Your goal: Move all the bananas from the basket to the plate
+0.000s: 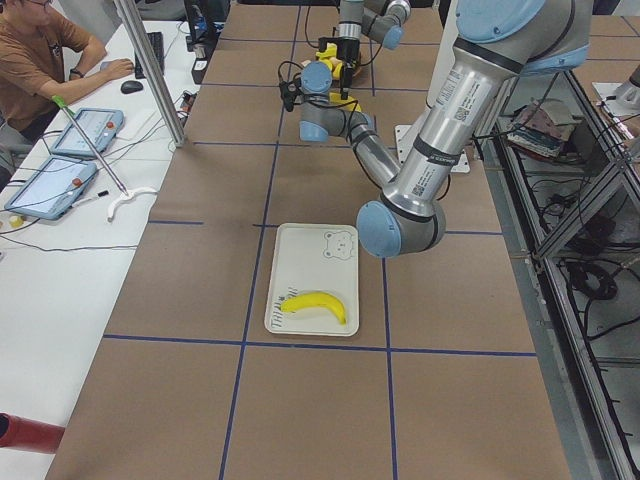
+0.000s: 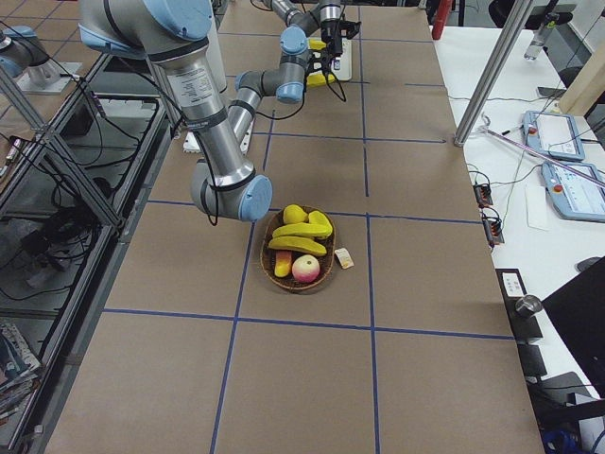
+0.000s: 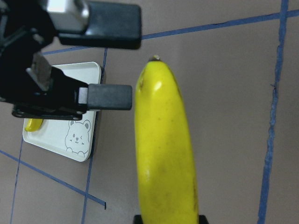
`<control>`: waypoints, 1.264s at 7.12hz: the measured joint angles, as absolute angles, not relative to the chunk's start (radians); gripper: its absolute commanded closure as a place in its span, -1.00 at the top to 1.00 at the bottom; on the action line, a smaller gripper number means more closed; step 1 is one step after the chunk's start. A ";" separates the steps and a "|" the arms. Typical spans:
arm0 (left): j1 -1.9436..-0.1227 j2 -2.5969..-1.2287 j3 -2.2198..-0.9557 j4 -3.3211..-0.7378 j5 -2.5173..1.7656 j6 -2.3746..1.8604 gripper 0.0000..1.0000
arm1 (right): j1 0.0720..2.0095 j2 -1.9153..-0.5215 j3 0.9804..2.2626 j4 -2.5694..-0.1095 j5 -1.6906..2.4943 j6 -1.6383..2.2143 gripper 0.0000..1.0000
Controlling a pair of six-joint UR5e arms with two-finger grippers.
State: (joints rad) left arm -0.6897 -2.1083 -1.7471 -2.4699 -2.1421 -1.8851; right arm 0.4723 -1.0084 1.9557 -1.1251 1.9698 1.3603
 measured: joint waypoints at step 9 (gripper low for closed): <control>-0.631 -2.101 -1.759 -2.483 -2.127 -1.873 -1.00 | 0.473 -0.998 1.961 -1.124 1.970 1.367 1.00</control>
State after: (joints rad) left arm -0.6308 -2.1012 -1.7588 -2.4828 -2.1266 -1.8726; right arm 0.4728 -0.9985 1.9609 -1.1236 1.9704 1.3673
